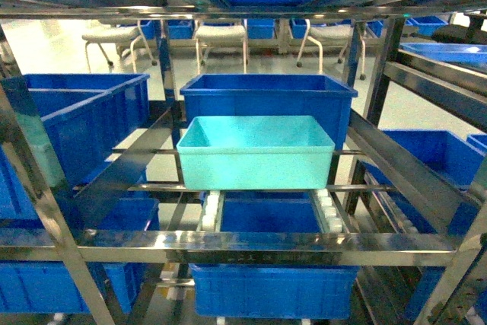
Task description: Organize blue bins on left shelf correctly
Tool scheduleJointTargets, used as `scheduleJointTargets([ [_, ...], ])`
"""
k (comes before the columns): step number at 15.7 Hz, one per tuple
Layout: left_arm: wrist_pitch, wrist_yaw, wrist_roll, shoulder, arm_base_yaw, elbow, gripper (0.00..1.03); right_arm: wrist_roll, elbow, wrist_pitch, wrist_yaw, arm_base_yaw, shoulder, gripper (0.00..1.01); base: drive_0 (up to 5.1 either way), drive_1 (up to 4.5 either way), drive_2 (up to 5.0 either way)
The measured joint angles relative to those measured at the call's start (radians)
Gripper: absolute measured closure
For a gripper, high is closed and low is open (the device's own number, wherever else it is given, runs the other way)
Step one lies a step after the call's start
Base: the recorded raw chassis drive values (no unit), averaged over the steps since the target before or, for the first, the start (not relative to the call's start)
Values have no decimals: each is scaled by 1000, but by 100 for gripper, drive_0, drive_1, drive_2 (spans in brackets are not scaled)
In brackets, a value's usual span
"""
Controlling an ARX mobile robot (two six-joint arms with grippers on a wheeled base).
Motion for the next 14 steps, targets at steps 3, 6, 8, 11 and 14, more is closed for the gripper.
scheduleJointTargets([
  [3, -81, 0, 0, -108, 0, 0, 101, 0, -7, -97, 0, 0, -121, 99, 0, 0, 0],
  [6, -257, 0, 0, -296, 0, 0, 101, 0, -8, -279, 0, 0, -319, 99, 0, 0, 0],
  [8, -403, 0, 0, -446, 0, 0, 101, 0, -8, -444, 0, 0, -488, 99, 0, 0, 0],
  [11, -507, 0, 0, -548, 0, 0, 101, 0, -8, -560, 0, 0, -607, 99, 0, 0, 0],
  [14, -540, 0, 0, -571, 0, 0, 101, 0, -8, -575, 0, 0, -620, 99, 0, 0, 0],
])
